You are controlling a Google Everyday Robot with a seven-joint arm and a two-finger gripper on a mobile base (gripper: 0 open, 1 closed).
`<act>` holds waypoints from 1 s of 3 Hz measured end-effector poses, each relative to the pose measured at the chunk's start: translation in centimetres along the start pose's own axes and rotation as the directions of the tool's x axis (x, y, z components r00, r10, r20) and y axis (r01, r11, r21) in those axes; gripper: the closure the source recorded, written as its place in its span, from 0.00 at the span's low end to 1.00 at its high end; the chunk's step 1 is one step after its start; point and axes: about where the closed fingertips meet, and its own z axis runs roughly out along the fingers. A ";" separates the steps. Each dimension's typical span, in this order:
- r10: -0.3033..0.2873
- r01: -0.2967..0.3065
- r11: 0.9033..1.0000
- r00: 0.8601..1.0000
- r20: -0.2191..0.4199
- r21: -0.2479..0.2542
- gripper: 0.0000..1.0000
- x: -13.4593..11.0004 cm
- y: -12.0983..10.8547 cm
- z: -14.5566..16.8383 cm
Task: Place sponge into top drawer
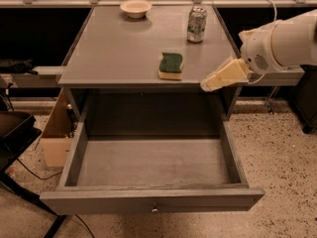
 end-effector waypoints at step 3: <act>0.194 -0.175 0.971 0.976 0.103 -0.165 0.00 -2.8 -2.3 13.9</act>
Offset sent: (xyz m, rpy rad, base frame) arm 0.1263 0.0783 -0.0591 0.3254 0.1364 0.0522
